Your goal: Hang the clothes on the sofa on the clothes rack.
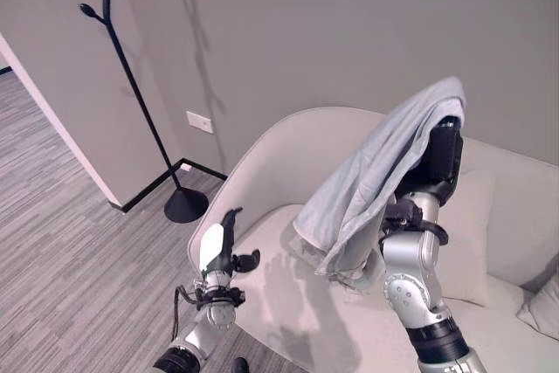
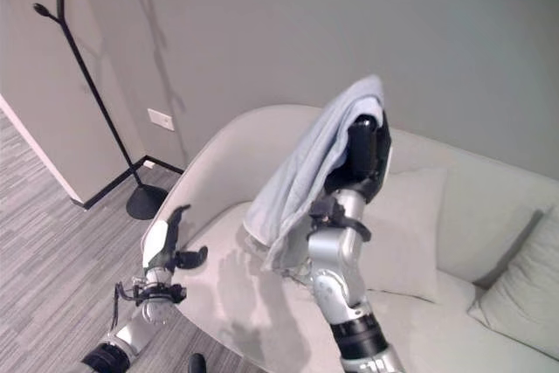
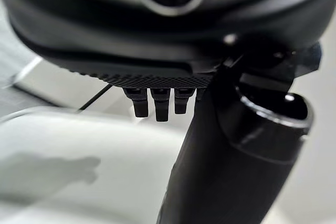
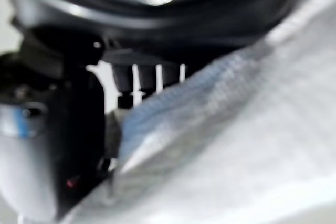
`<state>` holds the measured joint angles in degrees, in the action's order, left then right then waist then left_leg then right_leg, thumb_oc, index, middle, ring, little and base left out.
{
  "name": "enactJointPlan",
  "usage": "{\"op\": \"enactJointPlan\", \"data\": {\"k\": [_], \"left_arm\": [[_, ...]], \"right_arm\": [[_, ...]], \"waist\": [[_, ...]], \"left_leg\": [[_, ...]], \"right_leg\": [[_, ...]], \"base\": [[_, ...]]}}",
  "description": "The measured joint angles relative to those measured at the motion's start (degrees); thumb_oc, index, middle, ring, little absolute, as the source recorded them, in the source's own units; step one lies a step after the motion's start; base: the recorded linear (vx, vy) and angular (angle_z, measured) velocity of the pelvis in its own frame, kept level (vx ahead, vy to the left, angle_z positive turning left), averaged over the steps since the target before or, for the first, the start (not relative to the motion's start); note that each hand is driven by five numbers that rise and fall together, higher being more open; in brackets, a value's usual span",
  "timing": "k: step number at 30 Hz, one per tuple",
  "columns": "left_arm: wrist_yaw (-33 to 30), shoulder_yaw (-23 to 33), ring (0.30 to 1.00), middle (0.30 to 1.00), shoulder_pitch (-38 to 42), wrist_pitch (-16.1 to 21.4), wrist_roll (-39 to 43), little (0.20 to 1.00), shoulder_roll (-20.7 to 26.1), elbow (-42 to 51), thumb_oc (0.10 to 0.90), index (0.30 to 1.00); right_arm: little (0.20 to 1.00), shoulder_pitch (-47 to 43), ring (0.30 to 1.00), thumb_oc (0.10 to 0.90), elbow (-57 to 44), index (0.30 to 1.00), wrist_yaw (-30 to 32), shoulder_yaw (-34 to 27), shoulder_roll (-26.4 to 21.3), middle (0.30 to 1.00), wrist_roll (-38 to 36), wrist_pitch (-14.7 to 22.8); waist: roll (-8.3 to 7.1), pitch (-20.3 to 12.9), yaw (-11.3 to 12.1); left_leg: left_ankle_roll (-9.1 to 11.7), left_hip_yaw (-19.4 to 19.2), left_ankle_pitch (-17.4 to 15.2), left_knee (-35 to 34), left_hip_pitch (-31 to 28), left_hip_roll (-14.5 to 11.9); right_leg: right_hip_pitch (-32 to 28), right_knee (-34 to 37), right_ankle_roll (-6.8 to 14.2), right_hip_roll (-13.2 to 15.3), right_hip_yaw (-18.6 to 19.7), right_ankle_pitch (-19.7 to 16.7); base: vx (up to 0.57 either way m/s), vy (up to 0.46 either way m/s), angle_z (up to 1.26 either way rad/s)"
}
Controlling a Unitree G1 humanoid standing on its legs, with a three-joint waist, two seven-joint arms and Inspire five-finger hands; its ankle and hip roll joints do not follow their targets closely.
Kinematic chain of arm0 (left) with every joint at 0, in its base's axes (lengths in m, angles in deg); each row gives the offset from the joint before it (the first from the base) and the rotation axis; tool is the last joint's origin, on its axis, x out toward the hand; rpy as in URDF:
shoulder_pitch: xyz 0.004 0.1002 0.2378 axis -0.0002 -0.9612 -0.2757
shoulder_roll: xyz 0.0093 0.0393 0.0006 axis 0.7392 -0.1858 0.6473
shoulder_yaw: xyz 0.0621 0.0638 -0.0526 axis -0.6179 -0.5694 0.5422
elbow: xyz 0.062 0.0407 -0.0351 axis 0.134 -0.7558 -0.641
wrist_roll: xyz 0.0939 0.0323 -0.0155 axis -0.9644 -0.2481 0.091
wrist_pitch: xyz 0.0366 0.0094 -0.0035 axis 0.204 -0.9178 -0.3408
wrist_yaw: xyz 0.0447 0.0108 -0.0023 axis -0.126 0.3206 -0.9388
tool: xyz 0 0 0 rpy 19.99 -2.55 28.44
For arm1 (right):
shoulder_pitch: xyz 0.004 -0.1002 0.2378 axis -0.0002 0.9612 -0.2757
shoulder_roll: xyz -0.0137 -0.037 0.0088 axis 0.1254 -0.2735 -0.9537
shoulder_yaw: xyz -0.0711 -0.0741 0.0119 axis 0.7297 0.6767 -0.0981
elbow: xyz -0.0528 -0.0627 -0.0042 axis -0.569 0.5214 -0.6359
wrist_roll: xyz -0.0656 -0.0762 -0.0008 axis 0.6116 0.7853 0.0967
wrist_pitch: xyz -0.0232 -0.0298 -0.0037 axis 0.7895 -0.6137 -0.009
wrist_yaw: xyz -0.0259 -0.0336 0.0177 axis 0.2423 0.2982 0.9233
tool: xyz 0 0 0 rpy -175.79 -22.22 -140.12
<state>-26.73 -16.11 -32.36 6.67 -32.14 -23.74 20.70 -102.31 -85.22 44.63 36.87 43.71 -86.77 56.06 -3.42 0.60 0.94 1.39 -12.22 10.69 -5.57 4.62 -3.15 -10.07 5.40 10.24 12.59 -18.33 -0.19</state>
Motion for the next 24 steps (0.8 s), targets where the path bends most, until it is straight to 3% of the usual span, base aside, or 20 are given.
{"op": "enactJointPlan", "data": {"k": [8,12,16,20,21,24], "left_arm": [[-4.81,-0.80,0.900,0.900,0.74,2.16,1.13,0.900,-3.50,-1.71,0.800,0.900],[-4.48,-4.06,0.900,0.900,2.40,2.66,3.49,0.900,-6.53,-6.43,0.800,0.900],[-3.05,-5.79,0.900,0.900,5.54,3.69,14.56,0.900,-13.61,-9.03,0.800,0.900],[1.29,-9.11,0.900,0.900,9.54,5.96,25.64,0.900,-16.13,-6.33,0.800,0.900],[2.32,-10.47,0.309,0.309,9.82,6.41,25.80,0.309,-16.28,-5.71,0.406,0.309],[3.92,-12.07,0.300,0.300,10.31,6.76,29.22,0.300,-16.76,-3.57,0.400,0.300]], "right_arm": [[0.300,-8.89,0.300,0.400,-2.07,0.300,4.06,2.30,-0.71,0.300,3.22,1.62],[0.300,-15.98,0.300,0.400,-2.35,0.300,5.16,3.89,-2.63,0.300,4.66,1.83],[0.300,-21.33,0.300,0.400,-9.06,0.300,6.18,5.59,-2.27,0.300,7.60,3.93],[0.300,-20.94,0.300,0.400,-12.00,0.300,5.95,9.11,0.67,0.300,9.96,4.23],[0.300,-20.80,0.300,0.400,-11.87,0.300,5.95,9.07,0.72,0.300,9.84,4.22],[0.300,-18.68,0.300,0.400,-11.89,0.300,5.89,9.81,2.86,0.300,9.39,4.17]], "waist": [[-1.13,-0.02,-1.20],[-2.21,-0.12,-2.53],[-3.42,-0.63,-5.12],[-3.46,-0.66,-7.16],[-3.49,-0.68,-7.56],[-3.49,-0.69,-8.08]], "left_leg": [[0.41,-1.34,0.17,0.28,-0.89,-0.61],[0.54,-1.57,0.09,0.29,-1.08,-0.86],[0.66,-1.87,-0.01,0.28,-1.12,-1.05],[0.66,-3.01,0.00,0.29,-1.48,-1.33],[0.67,-3.12,0.00,0.30,-1.52,-1.40],[0.71,-3.85,-0.04,0.29,-1.71,-1.85]], "right_leg": [[0.02,-0.01,-0.12,-0.29,1.22,0.12],[0.05,0.00,-0.16,-0.43,1.44,0.16],[0.25,0.00,-0.22,-0.49,1.83,0.21],[0.72,-0.01,-0.40,-0.58,3.28,-0.01],[0.76,-0.01,-0.41,-0.61,3.41,-0.01],[1.26,-0.01,-0.54,-0.91,4.60,-0.09]], "base": [[0.00,-0.020,-0.10],[0.01,-0.025,-0.03],[0.00,-0.048,-0.06],[0.00,-0.021,-0.15],[0.00,-0.016,-0.12],[0.00,-0.010,-0.15]]}}
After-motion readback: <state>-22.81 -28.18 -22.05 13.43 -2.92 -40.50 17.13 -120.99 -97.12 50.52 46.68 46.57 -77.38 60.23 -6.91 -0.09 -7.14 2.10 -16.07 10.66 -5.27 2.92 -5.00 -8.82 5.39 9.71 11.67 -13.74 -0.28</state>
